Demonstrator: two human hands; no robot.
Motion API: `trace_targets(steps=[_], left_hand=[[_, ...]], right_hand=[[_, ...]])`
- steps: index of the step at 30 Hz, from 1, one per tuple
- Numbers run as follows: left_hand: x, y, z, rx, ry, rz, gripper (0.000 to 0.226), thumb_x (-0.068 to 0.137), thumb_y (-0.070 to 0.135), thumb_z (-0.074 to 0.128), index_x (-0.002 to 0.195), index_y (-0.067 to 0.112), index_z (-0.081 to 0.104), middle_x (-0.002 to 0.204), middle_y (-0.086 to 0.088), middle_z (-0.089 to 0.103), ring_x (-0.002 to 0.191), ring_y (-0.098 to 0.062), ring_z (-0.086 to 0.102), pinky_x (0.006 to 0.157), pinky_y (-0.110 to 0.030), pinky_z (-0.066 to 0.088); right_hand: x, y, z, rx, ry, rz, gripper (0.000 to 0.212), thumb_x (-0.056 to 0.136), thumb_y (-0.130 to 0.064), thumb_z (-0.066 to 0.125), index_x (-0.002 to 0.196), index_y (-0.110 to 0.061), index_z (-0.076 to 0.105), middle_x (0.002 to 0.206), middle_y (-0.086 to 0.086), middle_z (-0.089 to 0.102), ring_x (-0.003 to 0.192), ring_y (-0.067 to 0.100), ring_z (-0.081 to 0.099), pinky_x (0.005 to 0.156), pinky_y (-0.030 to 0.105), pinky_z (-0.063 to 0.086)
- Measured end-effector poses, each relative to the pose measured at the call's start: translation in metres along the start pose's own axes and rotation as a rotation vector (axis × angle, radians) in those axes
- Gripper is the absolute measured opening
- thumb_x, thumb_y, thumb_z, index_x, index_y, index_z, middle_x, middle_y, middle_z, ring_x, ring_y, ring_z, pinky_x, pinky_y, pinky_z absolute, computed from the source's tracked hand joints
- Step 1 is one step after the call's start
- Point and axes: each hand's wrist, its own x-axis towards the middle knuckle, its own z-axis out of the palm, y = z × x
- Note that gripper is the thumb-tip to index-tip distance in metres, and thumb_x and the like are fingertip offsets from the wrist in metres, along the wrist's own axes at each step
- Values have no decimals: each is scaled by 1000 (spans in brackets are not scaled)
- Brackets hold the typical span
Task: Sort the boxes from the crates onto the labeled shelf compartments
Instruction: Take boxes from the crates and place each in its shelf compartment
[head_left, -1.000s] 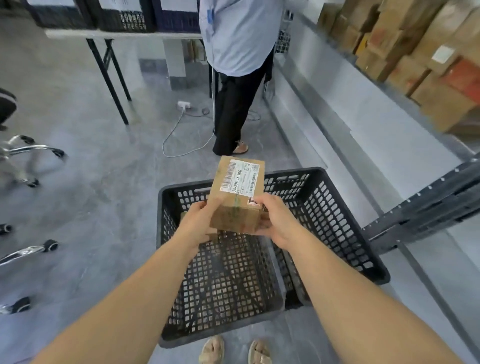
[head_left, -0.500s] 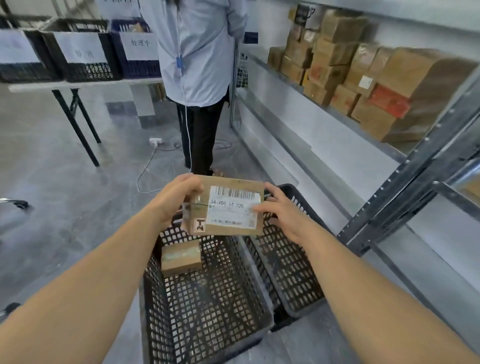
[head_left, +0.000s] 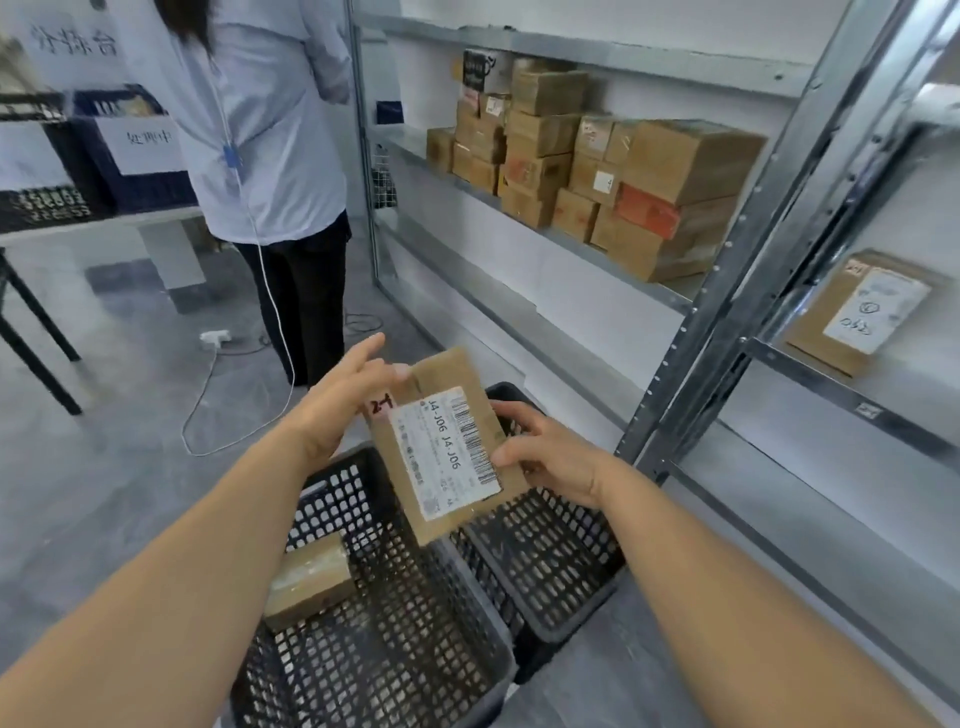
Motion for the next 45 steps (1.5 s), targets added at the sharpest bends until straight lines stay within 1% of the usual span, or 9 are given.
trace_targets(steps=[4, 8, 12, 16, 22, 28, 32, 41, 45], left_hand=[[6, -3, 27, -66, -178, 32, 114, 50, 66, 81, 146, 39, 27, 132, 5, 58, 123, -19, 54, 109, -50, 35], [13, 0, 68, -136, -352, 45, 108, 51, 39, 82, 145, 27, 30, 119, 0, 68, 108, -21, 65, 100, -45, 46], [26, 9, 98, -131, -423, 70, 101, 51, 37, 77, 142, 28, 36, 116, 3, 69, 106, -19, 66, 97, -43, 48], [33, 23, 133, -117, -512, 103, 101, 50, 38, 75, 143, 30, 35, 121, 4, 66, 108, -19, 65, 100, -46, 46], [28, 54, 200, -17, -633, 195, 93, 59, 49, 70, 143, 30, 34, 122, 5, 65, 111, -17, 63, 100, -45, 47], [23, 90, 278, 23, -587, 263, 74, 63, 64, 58, 132, 45, 38, 137, 4, 54, 122, -16, 54, 106, -46, 40], [14, 107, 344, 180, -480, 413, 48, 88, 32, 63, 133, 35, 44, 127, 4, 58, 113, -14, 56, 100, -40, 46], [-25, 141, 481, 539, -409, 786, 67, 82, 30, 72, 140, 26, 40, 135, 4, 52, 118, -10, 50, 95, -30, 43], [-41, 152, 524, 631, -349, 877, 72, 79, 41, 71, 141, 24, 39, 138, 3, 49, 123, -12, 48, 99, -37, 45]], right_hand=[[-14, 1, -15, 200, 229, -102, 56, 67, -24, 70, 119, -36, 50, 124, 8, 63, 107, 27, 63, 88, 47, 55], [-38, 2, -34, 245, 364, -140, 46, 84, -11, 68, 117, -36, 48, 117, 7, 68, 110, 32, 63, 97, 56, 48], [-69, 10, -54, 172, 415, -154, 64, 71, -10, 73, 124, -37, 48, 118, 8, 68, 111, 26, 64, 101, 49, 47], [-102, 11, -69, 117, 532, -199, 65, 74, -1, 70, 122, -36, 44, 110, 2, 68, 102, 17, 68, 91, 39, 55], [-167, 13, -101, 38, 722, -267, 71, 64, -12, 70, 126, -38, 44, 115, 2, 66, 103, 15, 66, 80, 29, 57], [-261, 13, -151, -17, 864, -328, 76, 63, -12, 69, 130, -37, 44, 114, -1, 67, 101, 8, 66, 77, 19, 52], [-321, 18, -182, -37, 930, -351, 78, 62, -11, 68, 130, -37, 43, 115, -1, 68, 103, 10, 66, 82, 22, 51], [-444, 25, -248, -102, 1045, -410, 75, 58, -15, 70, 122, -46, 44, 114, -3, 67, 104, 9, 65, 77, 23, 54], [-485, 29, -271, -162, 1077, -430, 80, 50, -28, 75, 122, -48, 44, 117, -3, 65, 107, 9, 63, 84, 24, 53]])
